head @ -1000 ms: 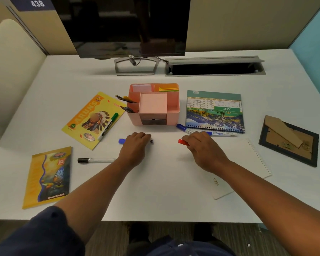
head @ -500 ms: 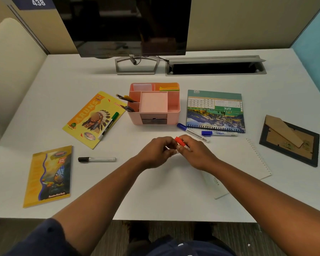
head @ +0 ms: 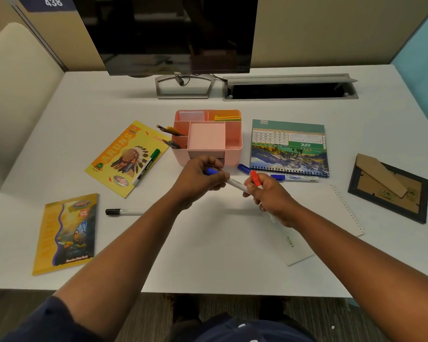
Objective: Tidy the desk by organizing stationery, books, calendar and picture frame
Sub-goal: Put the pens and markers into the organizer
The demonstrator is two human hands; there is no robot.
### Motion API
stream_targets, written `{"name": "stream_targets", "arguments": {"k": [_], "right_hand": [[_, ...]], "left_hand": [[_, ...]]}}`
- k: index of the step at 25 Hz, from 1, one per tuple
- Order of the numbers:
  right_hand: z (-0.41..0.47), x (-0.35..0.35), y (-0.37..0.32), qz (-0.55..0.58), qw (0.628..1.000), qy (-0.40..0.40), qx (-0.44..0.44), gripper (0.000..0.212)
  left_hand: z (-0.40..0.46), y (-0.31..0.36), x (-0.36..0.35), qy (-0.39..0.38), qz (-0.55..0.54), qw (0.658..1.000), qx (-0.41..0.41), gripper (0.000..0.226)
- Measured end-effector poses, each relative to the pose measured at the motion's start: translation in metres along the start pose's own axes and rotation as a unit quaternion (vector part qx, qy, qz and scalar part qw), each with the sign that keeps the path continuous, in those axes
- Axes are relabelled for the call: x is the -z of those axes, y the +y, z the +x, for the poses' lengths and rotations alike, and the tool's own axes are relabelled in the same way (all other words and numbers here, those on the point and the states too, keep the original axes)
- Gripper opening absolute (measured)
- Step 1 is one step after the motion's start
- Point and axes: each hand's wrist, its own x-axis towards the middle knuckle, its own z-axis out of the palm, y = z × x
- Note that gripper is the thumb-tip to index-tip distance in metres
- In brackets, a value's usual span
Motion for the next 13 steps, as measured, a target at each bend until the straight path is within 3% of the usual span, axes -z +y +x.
{"name": "stream_targets", "arguments": {"k": [4,7,10,13], "right_hand": [[-0.006,-0.008,-0.002,-0.057,0.996,-0.064,0.016,0.024],[-0.006,-0.010,-0.003,-0.082,0.995,-0.046,0.040,0.034],[-0.001,-0.009,-0.004,-0.127,0.988,0.015,0.084,0.039],[0.004,-0.003,-0.014,-0.155,0.975,0.075,0.142,0.038]], "left_hand": [[0.000,-0.002,-0.013,0.049,0.004,0.998,-0.029,0.023],[0.004,-0.005,-0.018,0.068,0.063,0.994,-0.066,0.029],[0.009,-0.005,-0.019,0.109,0.189,0.971,-0.103,0.047],[0.016,-0.006,-0.017,0.099,0.367,0.919,-0.101,0.060]]}}
